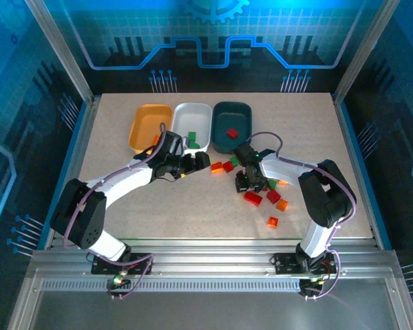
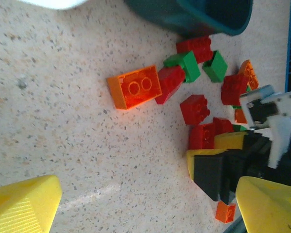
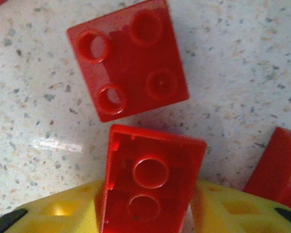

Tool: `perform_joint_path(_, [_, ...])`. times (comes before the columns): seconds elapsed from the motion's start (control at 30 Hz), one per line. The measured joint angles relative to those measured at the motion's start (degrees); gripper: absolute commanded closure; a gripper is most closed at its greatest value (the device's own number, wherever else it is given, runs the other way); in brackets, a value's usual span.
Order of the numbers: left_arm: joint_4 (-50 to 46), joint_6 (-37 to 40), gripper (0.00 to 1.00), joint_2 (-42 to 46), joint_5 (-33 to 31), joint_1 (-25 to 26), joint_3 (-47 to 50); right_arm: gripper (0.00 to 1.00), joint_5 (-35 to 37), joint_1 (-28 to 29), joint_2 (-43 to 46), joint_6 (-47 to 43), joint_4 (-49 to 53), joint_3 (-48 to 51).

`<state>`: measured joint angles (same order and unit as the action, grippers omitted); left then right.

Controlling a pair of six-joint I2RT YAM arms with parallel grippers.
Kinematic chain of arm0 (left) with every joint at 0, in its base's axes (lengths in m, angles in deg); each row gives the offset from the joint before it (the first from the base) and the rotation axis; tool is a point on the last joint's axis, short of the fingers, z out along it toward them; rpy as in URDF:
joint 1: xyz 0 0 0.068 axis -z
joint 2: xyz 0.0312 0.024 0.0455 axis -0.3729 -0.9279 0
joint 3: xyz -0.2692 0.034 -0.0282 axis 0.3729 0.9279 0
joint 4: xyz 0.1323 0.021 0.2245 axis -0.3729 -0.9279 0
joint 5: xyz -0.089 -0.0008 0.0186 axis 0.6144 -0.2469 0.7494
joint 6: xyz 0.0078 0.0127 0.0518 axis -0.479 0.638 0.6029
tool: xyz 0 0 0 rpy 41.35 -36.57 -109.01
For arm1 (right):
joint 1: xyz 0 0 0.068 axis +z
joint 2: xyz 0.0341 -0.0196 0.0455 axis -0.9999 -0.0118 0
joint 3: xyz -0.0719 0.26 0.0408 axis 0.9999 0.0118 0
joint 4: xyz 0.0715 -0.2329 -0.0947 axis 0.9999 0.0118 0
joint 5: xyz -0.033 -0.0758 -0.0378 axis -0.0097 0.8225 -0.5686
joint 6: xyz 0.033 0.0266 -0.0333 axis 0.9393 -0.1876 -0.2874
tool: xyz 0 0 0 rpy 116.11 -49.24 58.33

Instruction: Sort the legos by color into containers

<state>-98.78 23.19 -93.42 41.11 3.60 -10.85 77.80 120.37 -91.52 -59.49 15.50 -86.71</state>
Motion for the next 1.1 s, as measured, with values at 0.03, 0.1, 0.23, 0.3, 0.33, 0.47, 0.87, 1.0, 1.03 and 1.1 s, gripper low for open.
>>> perform_joint_path(0.03, [-0.11,0.00,0.06,0.26,-0.02,-0.02,0.02,0.63,0.37,-0.02,0.02,0.04,-0.13,0.00])
perform_joint_path(0.1, [-0.33,0.02,0.06,0.55,-0.02,-0.11,0.02,0.70,0.94,-0.04,0.09,0.66,-0.46,0.00])
perform_joint_path(0.23, [-0.83,0.13,0.06,0.92,-0.04,-1.01,0.39,0.73,2.23,-0.09,1.68,1.73,-0.68,0.26])
perform_joint_path(0.3, [-1.42,0.20,0.05,1.75,-0.26,-2.34,0.76,0.72,2.58,-0.09,3.89,1.90,-0.33,0.37])
perform_joint_path(0.33, [-1.95,0.22,0.05,2.36,-0.46,-3.17,0.76,0.72,2.95,-0.09,5.42,1.90,0.00,0.37])
perform_joint_path(0.47, [-3.56,2.01,0.06,5.42,-1.92,-6.38,0.72,0.72,4.28,-0.07,10.51,1.40,2.34,-1.84])
perform_joint_path(0.87, [-10.19,10.45,0.13,-0.59,-11.08,1.18,-4.66,0.63,2.23,-8.44,-15.06,-3.76,2.67,-35.87])
perform_joint_path(1.0, [-10.47,15.80,0.13,-4.85,-14.62,4.61,-8.04,0.50,1.11,-9.35,-21.86,-4.96,5.07,-43.91])
perform_joint_path(1.03, [-10.49,17.62,0.13,-6.23,-15.54,5.40,-9.11,0.49,0.87,-9.35,-22.38,-5.29,5.49,-45.03])
perform_joint_path(1.1, [-10.43,20.96,0.13,-9.03,-17.53,6.86,-11.10,0.47,0.50,-9.33,-22.16,-5.70,6.23,-45.99])
